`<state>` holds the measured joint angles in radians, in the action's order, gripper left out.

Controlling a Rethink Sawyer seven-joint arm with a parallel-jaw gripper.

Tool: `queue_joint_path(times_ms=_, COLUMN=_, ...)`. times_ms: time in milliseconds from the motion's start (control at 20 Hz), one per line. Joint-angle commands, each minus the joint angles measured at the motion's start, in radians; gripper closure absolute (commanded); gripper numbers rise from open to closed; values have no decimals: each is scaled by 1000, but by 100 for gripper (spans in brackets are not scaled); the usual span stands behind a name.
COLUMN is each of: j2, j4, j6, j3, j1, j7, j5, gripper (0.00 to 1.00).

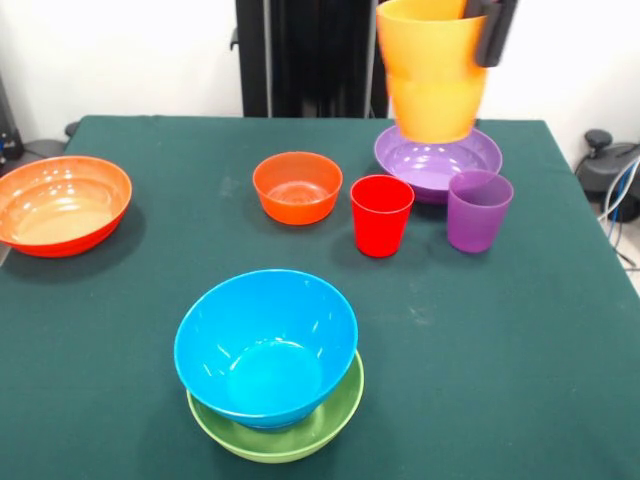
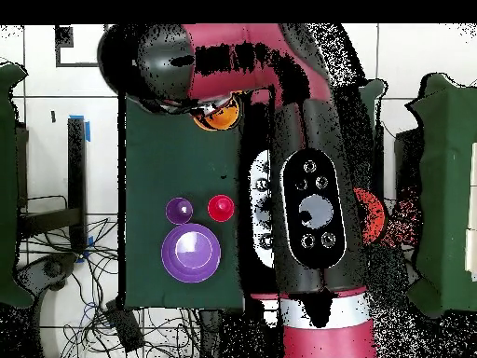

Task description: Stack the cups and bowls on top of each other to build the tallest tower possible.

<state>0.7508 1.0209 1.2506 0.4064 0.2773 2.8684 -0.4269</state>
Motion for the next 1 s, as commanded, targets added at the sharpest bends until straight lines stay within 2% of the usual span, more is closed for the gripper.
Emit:
queue_joint_path(times_ms=50, j2=-41, j4=57, j6=-37, j3=32, j1=36, j7=-334, j5=-50, gripper=100)
queue_joint_path(times_ms=600, j2=-61, j4=-1, j6=-5, j3=39, j1=68, j7=-415, j5=-50, gripper=100)
queue_joint_path(times_ms=1000, j2=-88, j4=-41, j6=-2, j3=34, j1=71, j7=-425, j5=-56, gripper=100)
